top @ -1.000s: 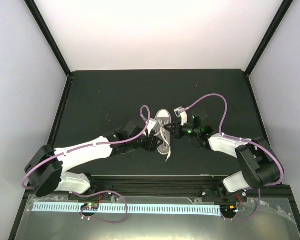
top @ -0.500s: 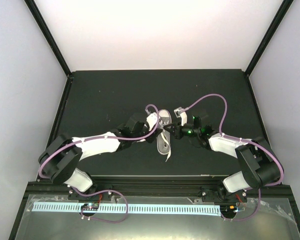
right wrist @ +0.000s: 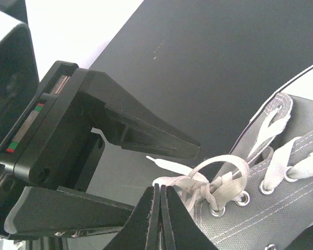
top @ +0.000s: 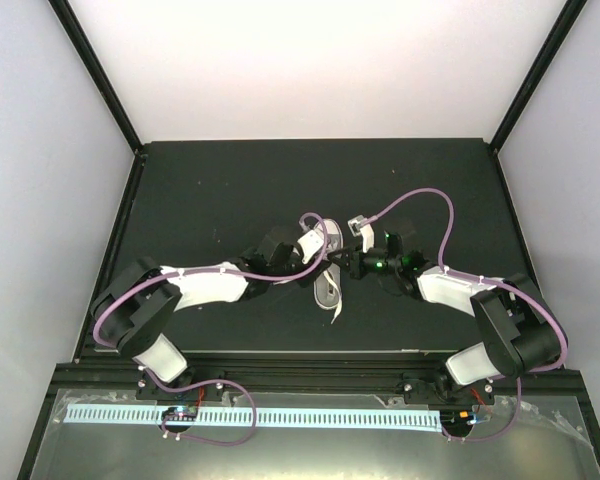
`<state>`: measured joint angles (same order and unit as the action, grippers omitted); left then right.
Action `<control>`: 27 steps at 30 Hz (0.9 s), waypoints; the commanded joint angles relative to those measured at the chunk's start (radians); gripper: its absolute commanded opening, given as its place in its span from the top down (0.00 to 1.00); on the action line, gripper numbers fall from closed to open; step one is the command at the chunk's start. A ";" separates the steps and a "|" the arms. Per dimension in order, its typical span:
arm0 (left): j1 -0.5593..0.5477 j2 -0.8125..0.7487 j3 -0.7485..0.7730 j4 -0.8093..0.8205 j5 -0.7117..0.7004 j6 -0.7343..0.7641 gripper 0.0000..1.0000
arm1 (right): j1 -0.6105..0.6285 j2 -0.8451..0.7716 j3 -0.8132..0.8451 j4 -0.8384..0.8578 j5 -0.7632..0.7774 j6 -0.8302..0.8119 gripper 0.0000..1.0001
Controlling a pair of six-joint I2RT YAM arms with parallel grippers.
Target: Tie the shoes
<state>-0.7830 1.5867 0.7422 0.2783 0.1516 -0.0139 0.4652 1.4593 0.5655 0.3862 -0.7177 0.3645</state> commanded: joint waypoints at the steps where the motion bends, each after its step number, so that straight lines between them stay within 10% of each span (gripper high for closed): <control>1: 0.008 0.029 0.056 0.026 0.029 0.029 0.55 | 0.006 -0.008 0.013 0.008 -0.012 -0.010 0.98; 14: 0.010 0.052 0.054 0.043 0.018 -0.001 0.98 | 0.006 -0.004 0.016 0.010 -0.004 -0.004 0.98; 21: 0.032 0.028 0.011 0.081 0.007 -0.046 0.99 | 0.007 -0.094 0.001 -0.087 0.081 0.005 0.51; 27: 0.053 0.025 -0.009 0.116 0.068 -0.079 0.99 | 0.049 -0.210 -0.067 -0.243 0.219 0.001 0.42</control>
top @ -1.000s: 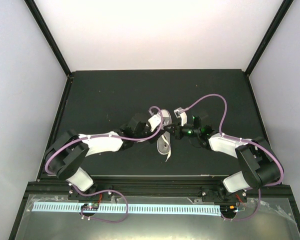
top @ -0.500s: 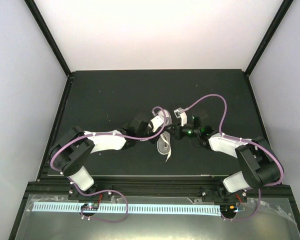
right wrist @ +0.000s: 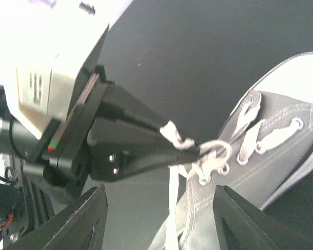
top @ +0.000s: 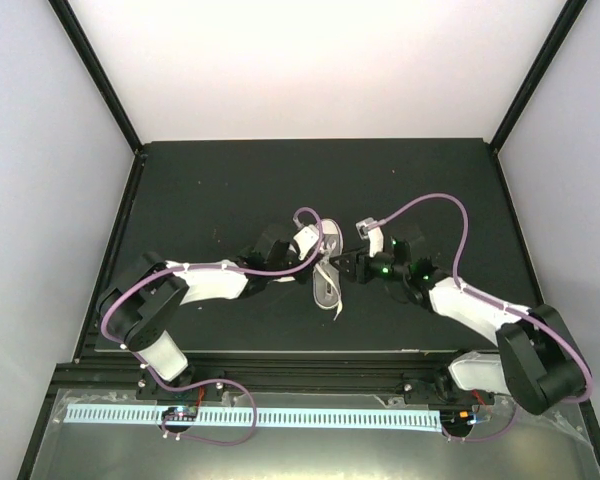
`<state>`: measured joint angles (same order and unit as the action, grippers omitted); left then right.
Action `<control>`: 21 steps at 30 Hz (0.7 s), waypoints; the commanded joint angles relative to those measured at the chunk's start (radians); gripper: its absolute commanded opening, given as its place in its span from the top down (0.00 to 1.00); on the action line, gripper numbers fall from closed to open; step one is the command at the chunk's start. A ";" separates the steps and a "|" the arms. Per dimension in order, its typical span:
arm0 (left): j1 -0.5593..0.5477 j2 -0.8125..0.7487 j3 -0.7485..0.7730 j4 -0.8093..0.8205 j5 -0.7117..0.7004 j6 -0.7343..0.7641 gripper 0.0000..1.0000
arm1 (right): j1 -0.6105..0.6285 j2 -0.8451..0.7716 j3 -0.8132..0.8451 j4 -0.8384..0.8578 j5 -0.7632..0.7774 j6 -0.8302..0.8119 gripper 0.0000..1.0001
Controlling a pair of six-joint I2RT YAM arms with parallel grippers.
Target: Tie the shoes
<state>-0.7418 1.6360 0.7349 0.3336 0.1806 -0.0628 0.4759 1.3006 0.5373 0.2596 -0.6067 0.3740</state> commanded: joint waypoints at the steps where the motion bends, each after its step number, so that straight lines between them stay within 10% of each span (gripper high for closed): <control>1: 0.012 -0.023 0.001 0.061 0.044 -0.032 0.99 | 0.054 -0.054 -0.049 -0.128 0.126 -0.011 0.44; 17: 0.016 -0.024 0.004 0.064 0.078 -0.037 0.98 | 0.167 0.086 -0.036 -0.087 0.181 -0.015 0.62; 21: 0.017 -0.024 0.003 0.064 0.080 -0.037 0.98 | 0.166 0.079 -0.031 -0.104 0.239 0.001 0.79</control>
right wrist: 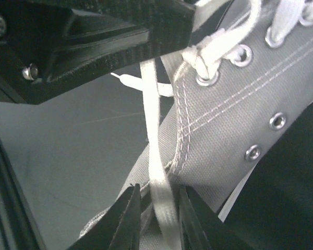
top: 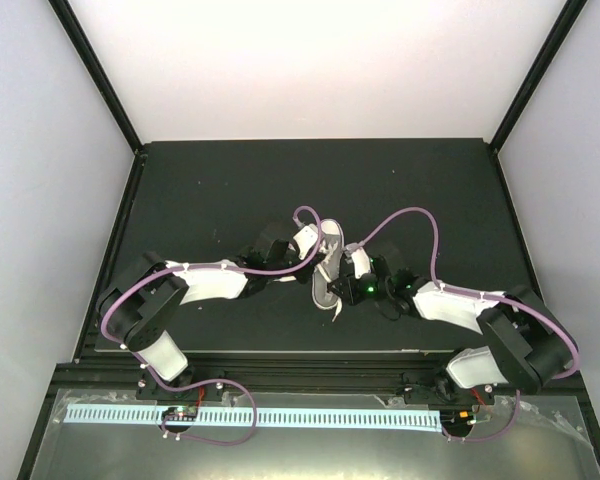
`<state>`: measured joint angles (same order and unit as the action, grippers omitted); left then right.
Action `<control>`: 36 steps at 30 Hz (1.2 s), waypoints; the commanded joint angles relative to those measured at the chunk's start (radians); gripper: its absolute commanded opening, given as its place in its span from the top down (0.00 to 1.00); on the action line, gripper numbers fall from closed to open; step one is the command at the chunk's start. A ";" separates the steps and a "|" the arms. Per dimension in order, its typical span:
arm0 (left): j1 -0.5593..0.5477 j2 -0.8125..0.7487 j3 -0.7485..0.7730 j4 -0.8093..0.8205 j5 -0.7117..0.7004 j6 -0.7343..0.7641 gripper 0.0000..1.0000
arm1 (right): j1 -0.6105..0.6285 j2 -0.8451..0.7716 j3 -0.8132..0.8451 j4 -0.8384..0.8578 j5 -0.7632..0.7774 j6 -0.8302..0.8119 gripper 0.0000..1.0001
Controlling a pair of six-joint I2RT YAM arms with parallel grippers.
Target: Tie the shoes
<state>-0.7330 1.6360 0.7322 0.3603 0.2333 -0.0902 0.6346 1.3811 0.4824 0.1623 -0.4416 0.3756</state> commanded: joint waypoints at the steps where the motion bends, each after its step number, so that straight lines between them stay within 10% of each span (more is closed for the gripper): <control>1: 0.009 -0.023 0.005 0.037 0.028 -0.009 0.98 | 0.008 -0.009 0.028 -0.017 0.093 0.006 0.81; 15: 0.020 -0.021 0.000 0.049 0.050 -0.032 0.98 | 0.006 -0.128 0.132 -0.229 0.267 0.097 0.93; 36: 0.035 -0.017 -0.043 0.099 0.124 -0.064 0.98 | 0.006 0.062 0.183 -0.051 0.172 0.130 0.98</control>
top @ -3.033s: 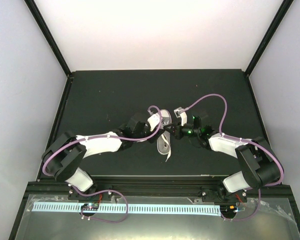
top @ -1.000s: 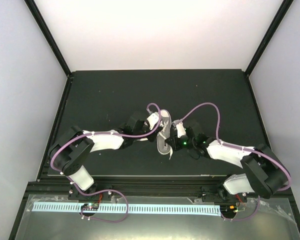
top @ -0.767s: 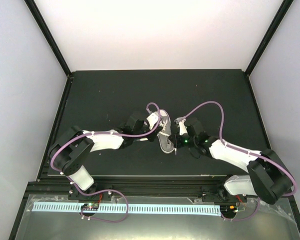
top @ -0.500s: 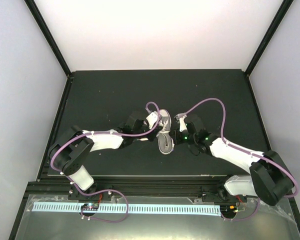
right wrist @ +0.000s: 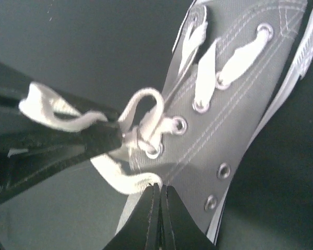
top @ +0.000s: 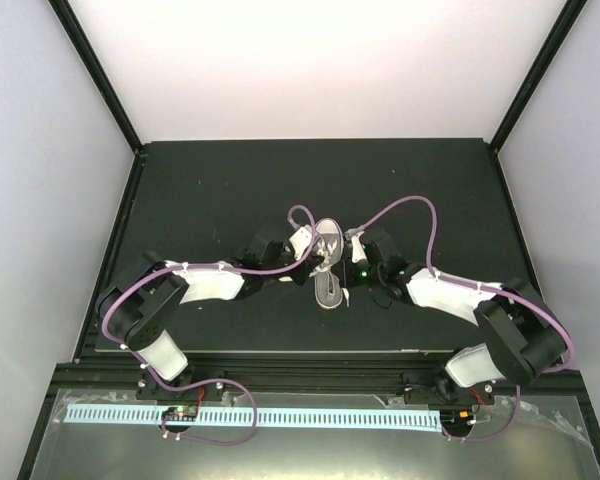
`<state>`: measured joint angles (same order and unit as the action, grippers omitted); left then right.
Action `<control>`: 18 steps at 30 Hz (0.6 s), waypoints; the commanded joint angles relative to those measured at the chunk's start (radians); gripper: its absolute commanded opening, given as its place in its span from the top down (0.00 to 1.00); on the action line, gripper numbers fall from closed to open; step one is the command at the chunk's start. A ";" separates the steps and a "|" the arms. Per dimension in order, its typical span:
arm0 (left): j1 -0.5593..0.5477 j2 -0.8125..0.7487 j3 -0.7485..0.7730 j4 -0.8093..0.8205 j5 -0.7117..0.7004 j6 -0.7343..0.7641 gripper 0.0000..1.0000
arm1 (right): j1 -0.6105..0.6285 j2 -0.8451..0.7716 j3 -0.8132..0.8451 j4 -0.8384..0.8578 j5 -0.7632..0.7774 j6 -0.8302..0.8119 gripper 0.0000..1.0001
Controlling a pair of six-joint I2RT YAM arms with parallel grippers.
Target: Tie the shoes
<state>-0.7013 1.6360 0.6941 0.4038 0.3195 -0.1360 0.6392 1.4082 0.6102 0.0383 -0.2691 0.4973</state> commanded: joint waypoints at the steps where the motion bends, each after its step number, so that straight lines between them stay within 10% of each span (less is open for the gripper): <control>1: 0.004 -0.018 -0.007 0.057 0.039 -0.020 0.98 | 0.002 0.048 0.064 0.077 0.002 0.008 0.98; 18: 0.005 -0.029 -0.059 0.123 0.076 -0.081 0.87 | 0.002 0.122 0.095 0.102 0.042 0.001 0.98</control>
<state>-0.7013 1.6360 0.6441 0.4854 0.3538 -0.2001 0.6392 1.5127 0.6899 0.0994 -0.2386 0.4995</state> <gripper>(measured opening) 0.066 0.019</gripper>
